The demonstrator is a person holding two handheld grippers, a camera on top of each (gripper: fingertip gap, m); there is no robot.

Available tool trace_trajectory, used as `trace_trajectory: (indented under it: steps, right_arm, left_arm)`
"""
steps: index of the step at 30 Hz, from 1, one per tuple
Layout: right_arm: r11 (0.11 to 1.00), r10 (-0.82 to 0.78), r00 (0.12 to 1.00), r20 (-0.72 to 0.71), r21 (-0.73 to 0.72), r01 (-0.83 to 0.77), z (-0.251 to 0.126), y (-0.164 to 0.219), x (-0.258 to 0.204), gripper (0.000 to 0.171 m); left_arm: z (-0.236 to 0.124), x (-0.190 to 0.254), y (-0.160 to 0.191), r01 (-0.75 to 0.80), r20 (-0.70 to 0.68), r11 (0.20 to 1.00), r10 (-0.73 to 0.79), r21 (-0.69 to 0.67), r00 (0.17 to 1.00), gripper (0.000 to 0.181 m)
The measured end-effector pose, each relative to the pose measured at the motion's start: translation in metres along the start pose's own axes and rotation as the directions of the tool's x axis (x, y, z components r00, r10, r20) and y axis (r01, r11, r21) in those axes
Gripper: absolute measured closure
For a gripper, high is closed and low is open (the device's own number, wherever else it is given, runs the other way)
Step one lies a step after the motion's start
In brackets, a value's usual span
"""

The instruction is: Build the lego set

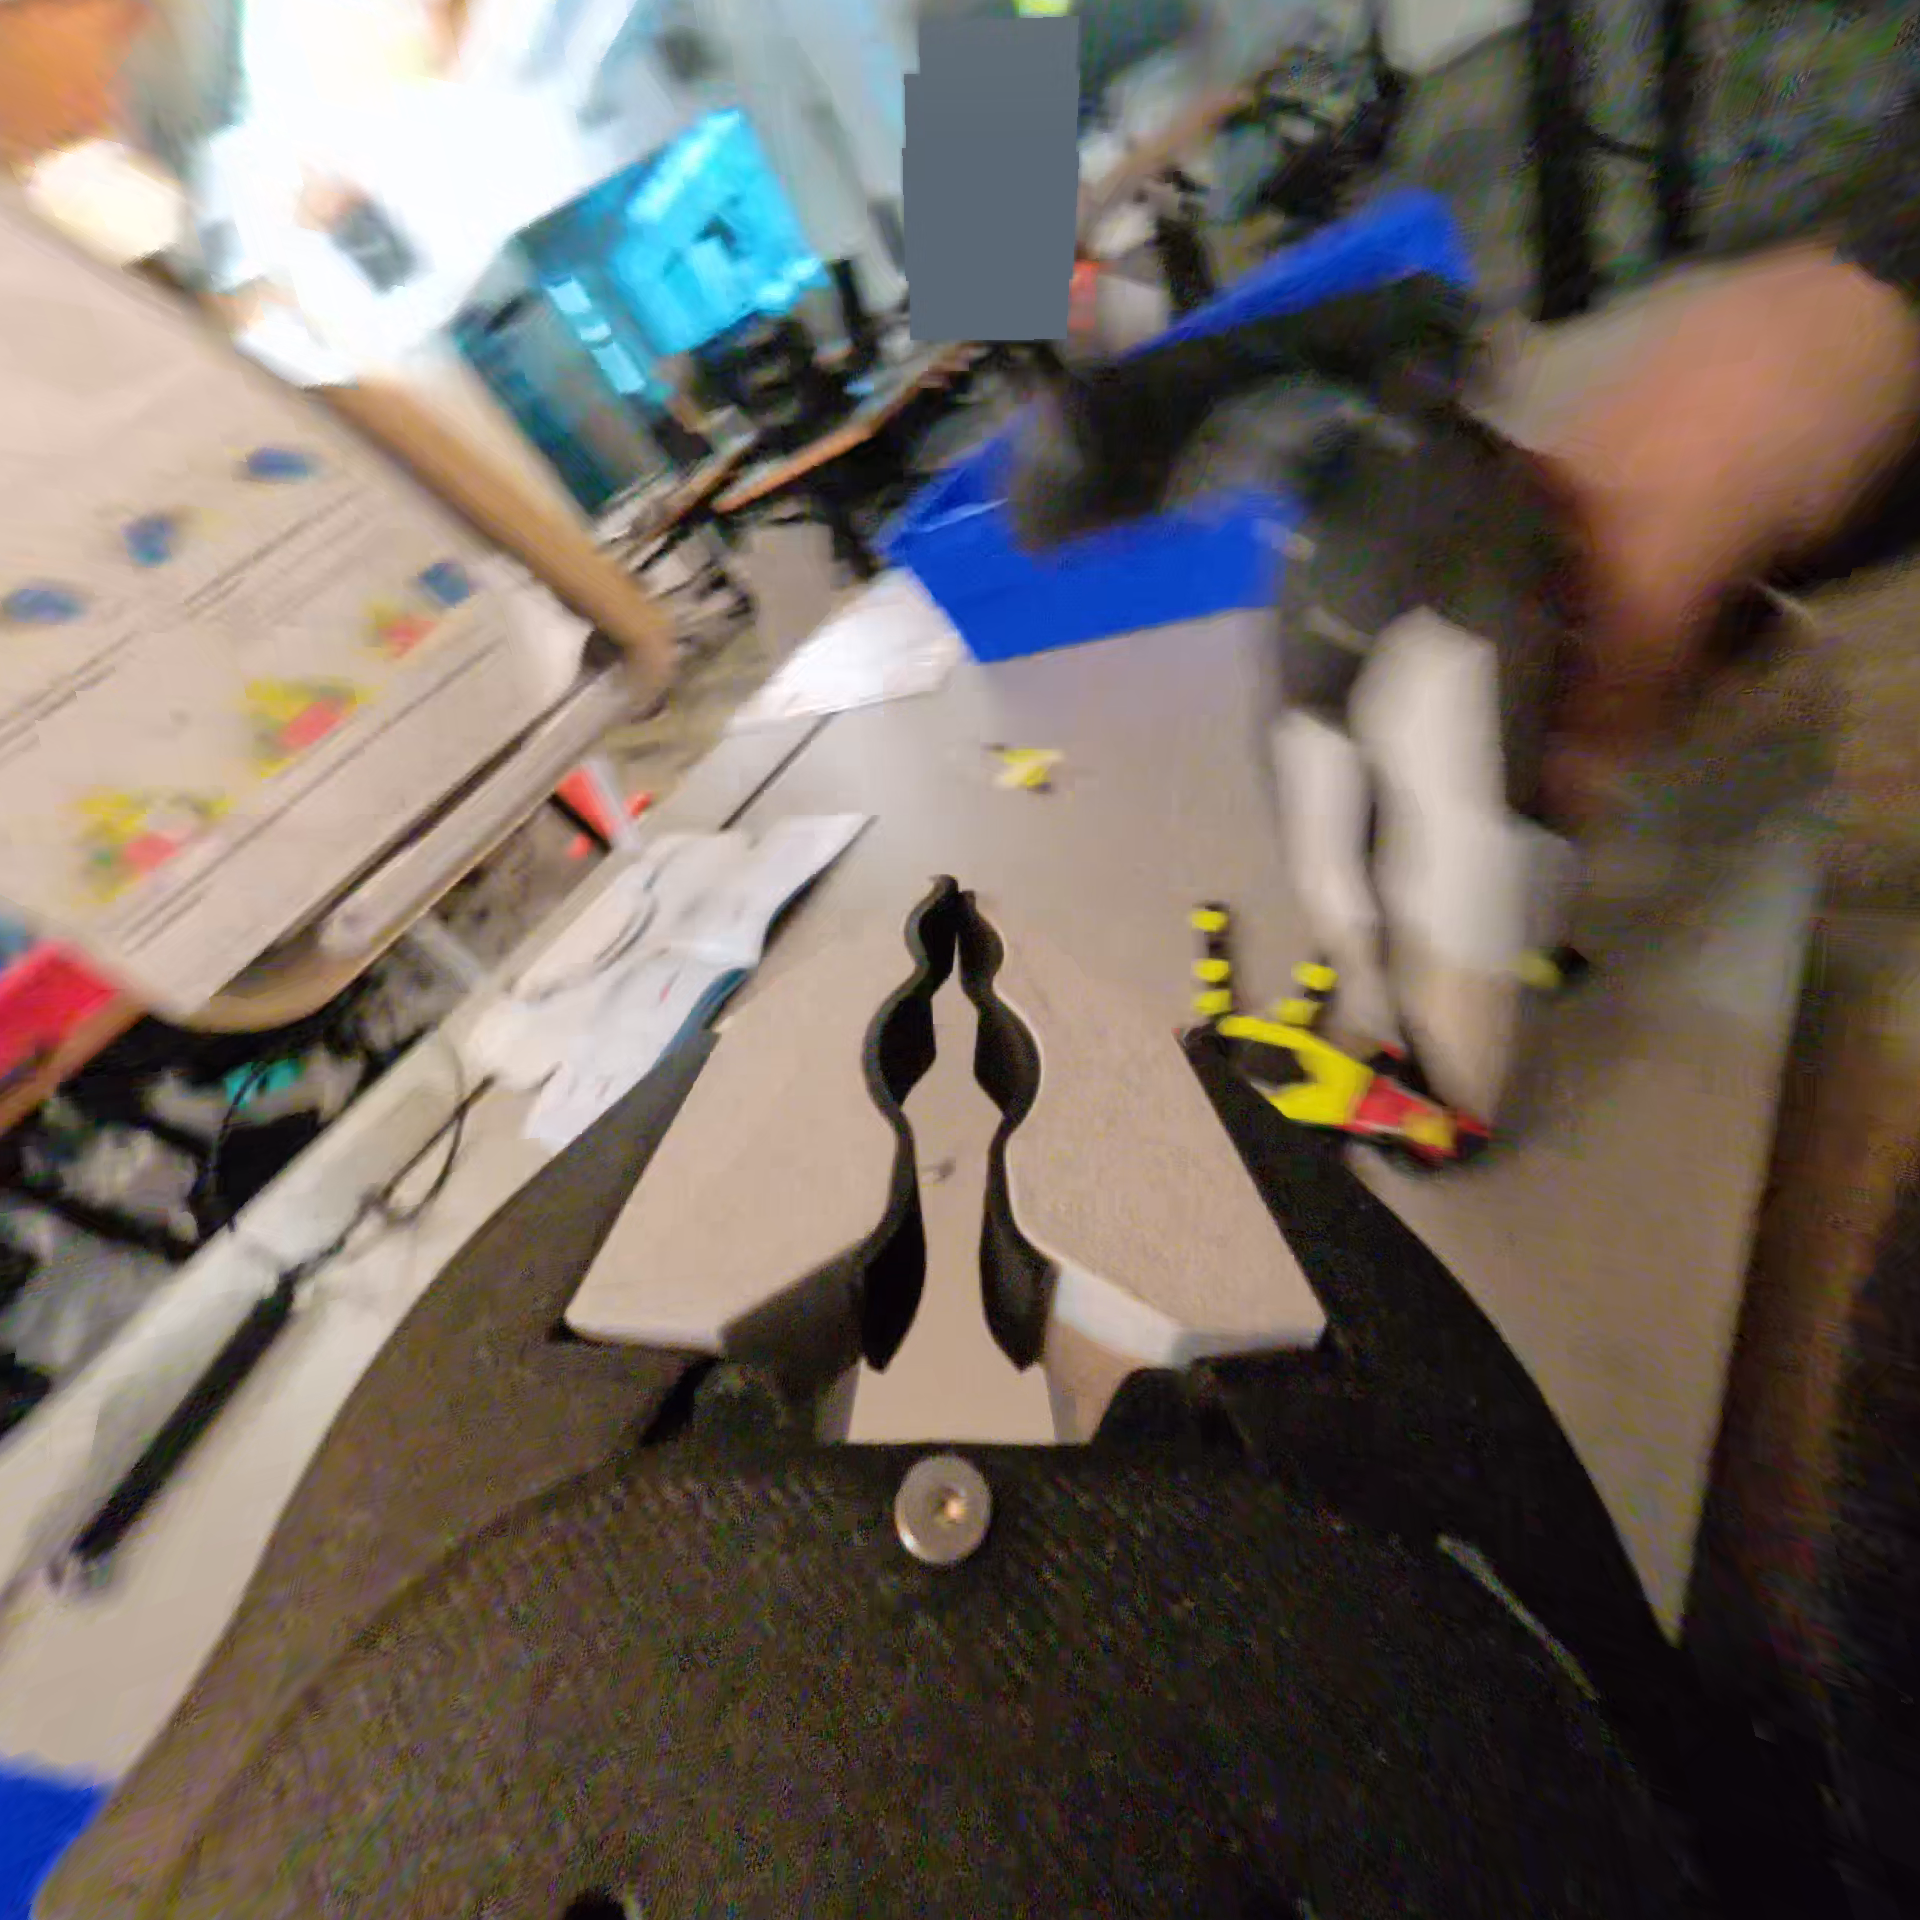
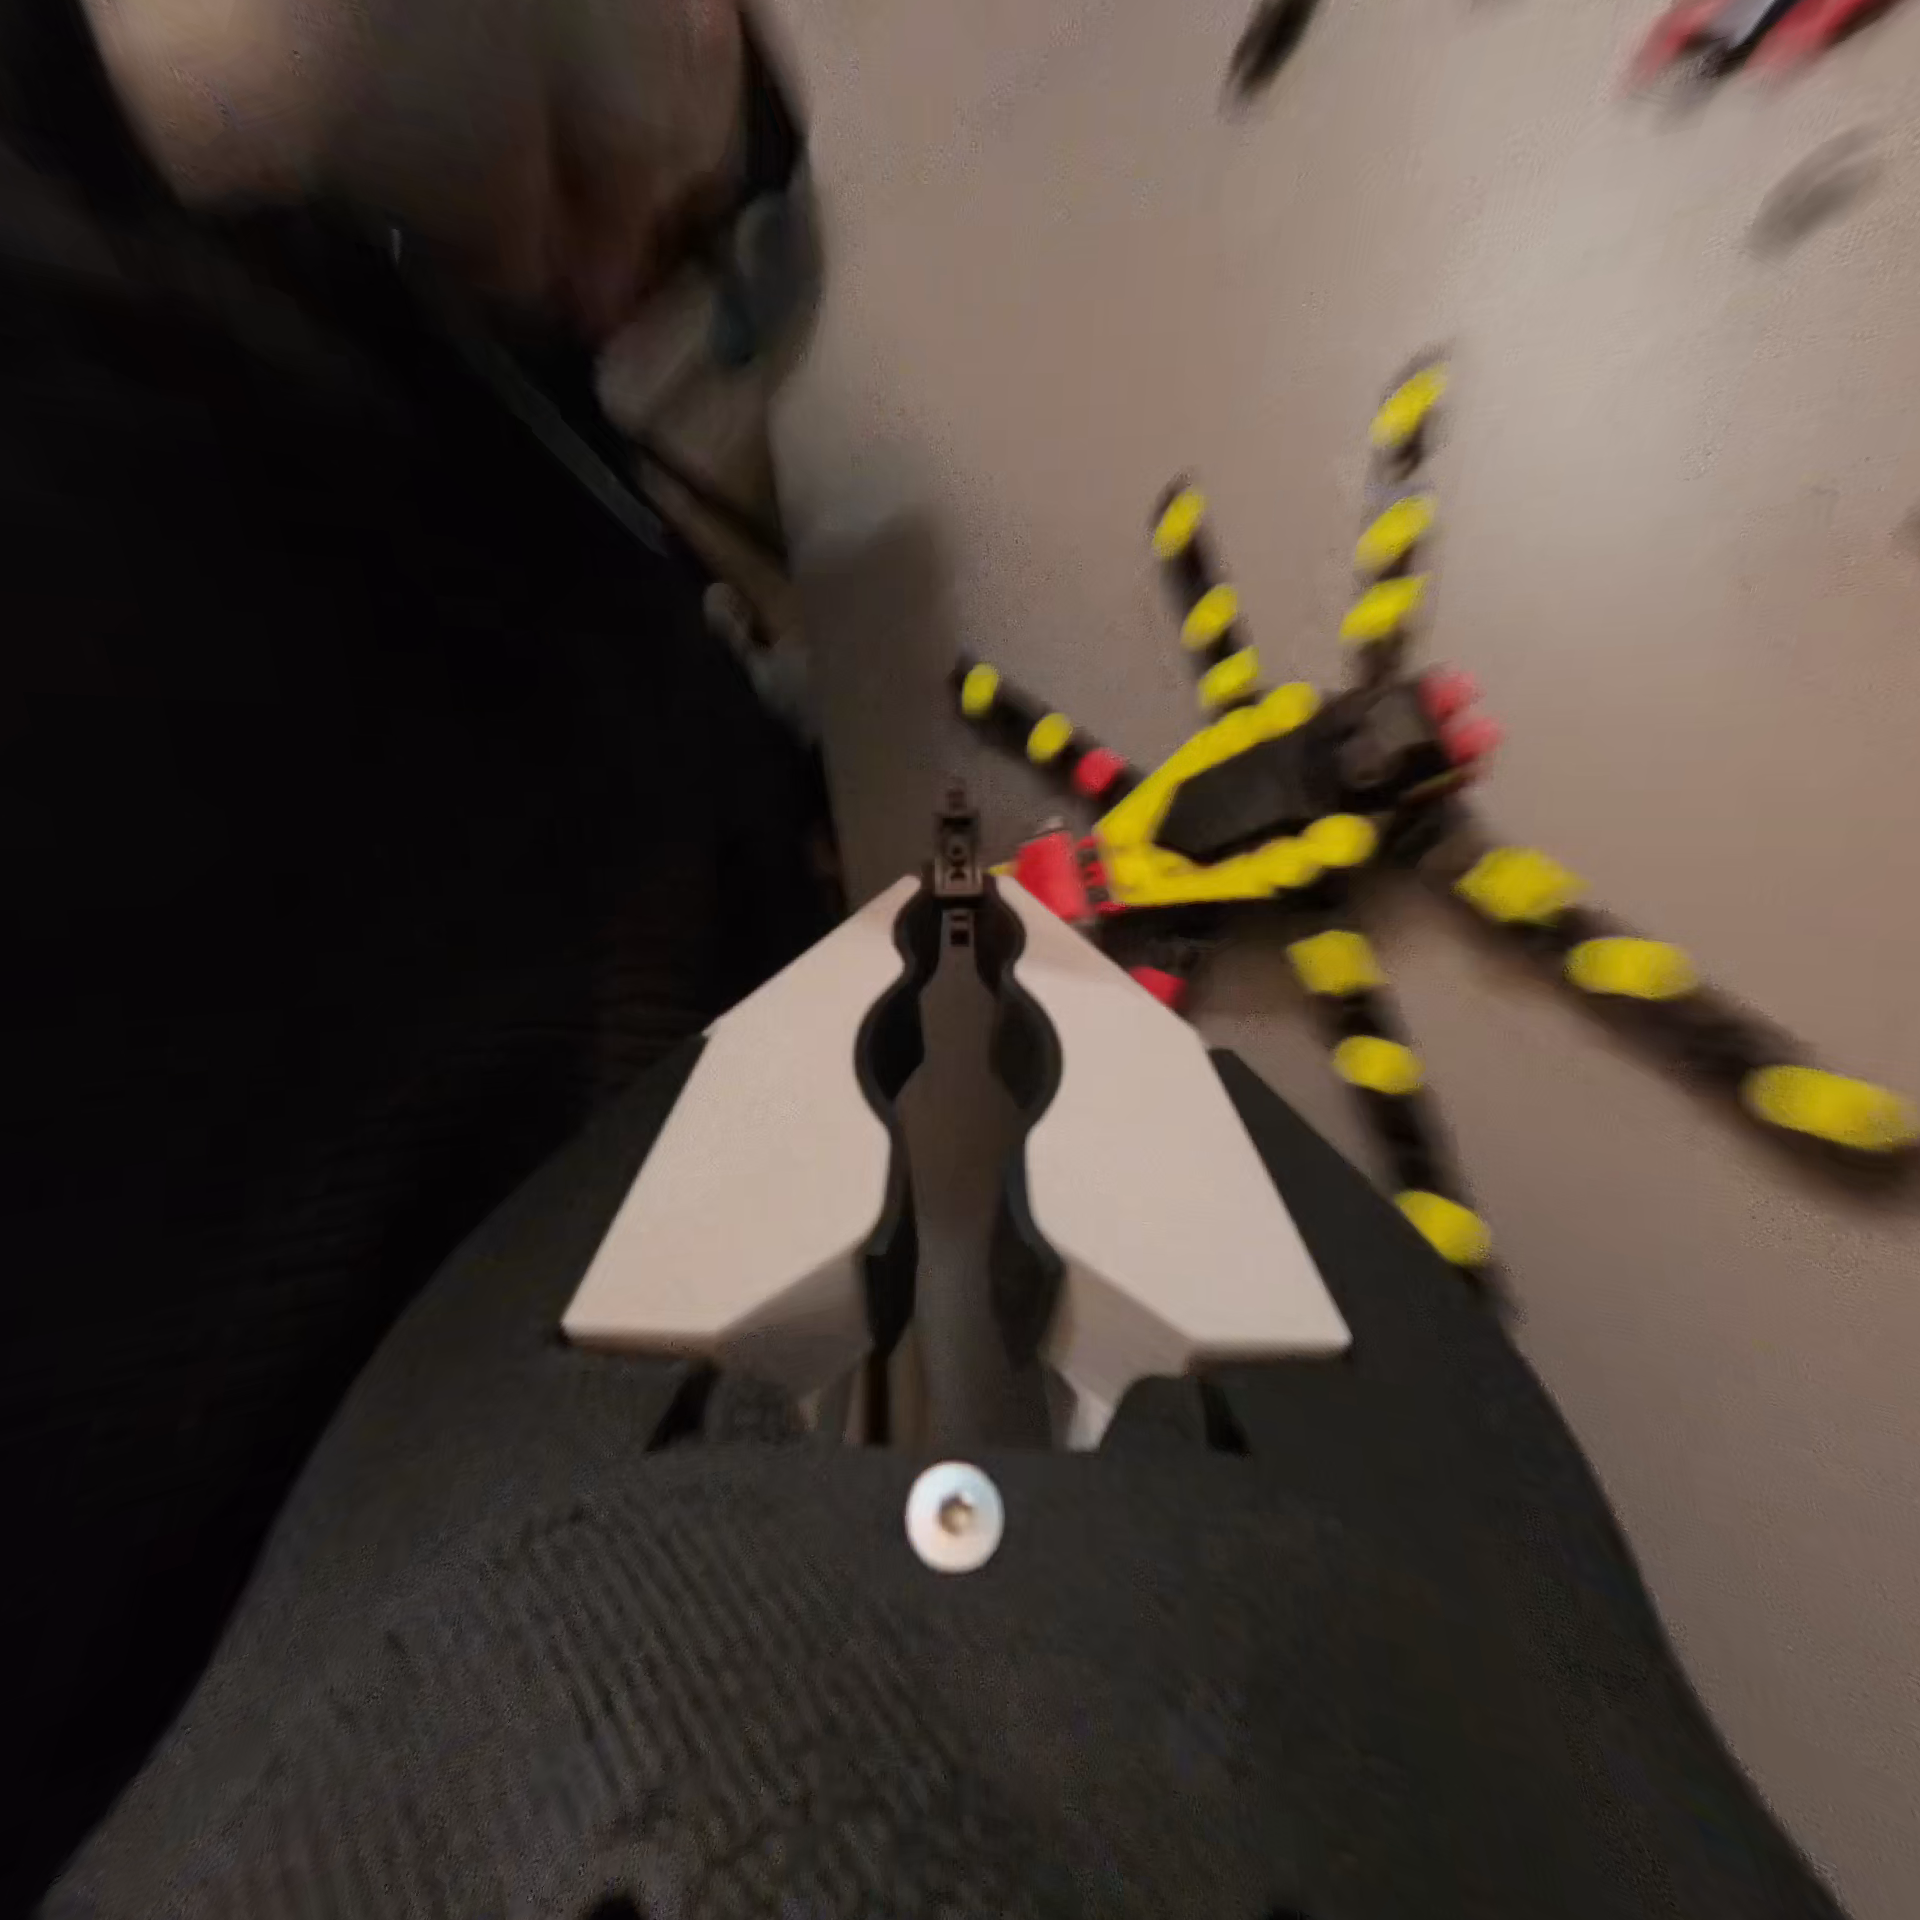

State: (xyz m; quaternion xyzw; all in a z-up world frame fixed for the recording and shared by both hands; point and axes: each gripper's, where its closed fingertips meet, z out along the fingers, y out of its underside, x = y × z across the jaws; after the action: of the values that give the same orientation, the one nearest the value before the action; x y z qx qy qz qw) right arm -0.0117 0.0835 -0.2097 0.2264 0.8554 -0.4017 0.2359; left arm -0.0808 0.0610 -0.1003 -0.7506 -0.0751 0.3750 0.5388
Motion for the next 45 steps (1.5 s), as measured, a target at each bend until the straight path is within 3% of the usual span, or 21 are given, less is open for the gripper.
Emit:
trace_trajectory:
  steps: [1,2,4,6,10,15,18,21,25,30,38,41,45]
  right_arm:
    - [0.996,0.064,0.987,0.145,0.053,-0.072,0.008,-0.006,-0.022,0.164]
    - [0.987,0.087,0.976,0.199,0.113,-0.111,0.001,-0.021,-0.03,0.164]
    - [0.975,0.013,1.0,-0.017,0.221,-0.009,-0.026,-0.043,0.003,0.165]
    - [0.954,0.046,0.998,-0.037,0.298,-0.032,-0.043,-0.053,0.016,0.165]
    - [0.939,0.068,0.998,0.016,0.337,-0.069,-0.039,-0.056,0.015,0.165]
    - [0.946,0.07,0.994,0.089,0.311,-0.094,-0.029,-0.056,0.003,0.165]
    - [0.952,0.038,0.992,0.118,0.298,-0.072,-0.026,-0.056,-0.007,0.165]
    - [0.964,-0.065,0.996,0.06,0.261,0.047,-0.022,-0.053,-0.013,0.166]
    - [0.934,-0.258,0.966,-0.038,0.248,0.259,-0.026,-0.056,-0.022,0.165]
    - [0.88,-0.422,0.89,-0.175,0.156,0.448,-0.023,-0.051,-0.019,0.165]
    - [0.871,-0.441,0.87,-0.22,0.127,0.474,-0.014,-0.05,-0.015,0.165]
    - [0.884,-0.424,0.877,-0.225,0.108,0.455,-0.01,-0.048,-0.011,0.165]
    - [0.92,-0.336,0.93,-0.145,0.159,0.358,-0.009,-0.047,-0.012,0.164]
  left_arm:
    - [-0.002,-0.012,0.007,0.116,-0.039,0.992,-0.117,-0.043,0.992,0.181]
    - [-0.003,-0.01,0.022,0.174,-0.07,0.981,-0.18,-0.086,0.981,0.181]
    - [0.001,0.001,0.036,0.096,-0.064,0.987,-0.105,-0.132,0.992,0.181]
    - [-0.001,-0.003,0.016,0.168,-0.071,0.983,-0.173,-0.074,0.982,0.181]
    - [0.004,-0.004,0.043,0.199,-0.081,0.966,-0.215,-0.162,0.973,0.181]
    - [0.003,0.023,0.039,0.279,-0.251,0.948,-0.311,-0.155,0.917,0.179]
    - [0.001,0.048,0.038,0.264,-0.375,0.95,-0.309,-0.166,0.874,0.159]
    - [-0.003,0.064,0.032,0.355,-0.461,0.908,-0.419,-0.223,0.782,0.155]
    - [-0.006,0.066,0.027,0.53,-0.517,0.783,-0.617,-0.326,0.593,0.155]
    - [-0.015,0.058,0.014,0.641,-0.583,0.688,-0.689,-0.339,0.431,0.158]
    - [-0.012,0.065,0.026,0.603,-0.543,0.693,-0.705,-0.394,0.456,0.165]
    - [-0.013,0.068,0.025,0.609,-0.553,0.676,-0.719,-0.414,0.422,0.176]
    - [-0.013,0.066,0.026,0.636,-0.542,0.634,-0.752,-0.44,0.374,0.177]
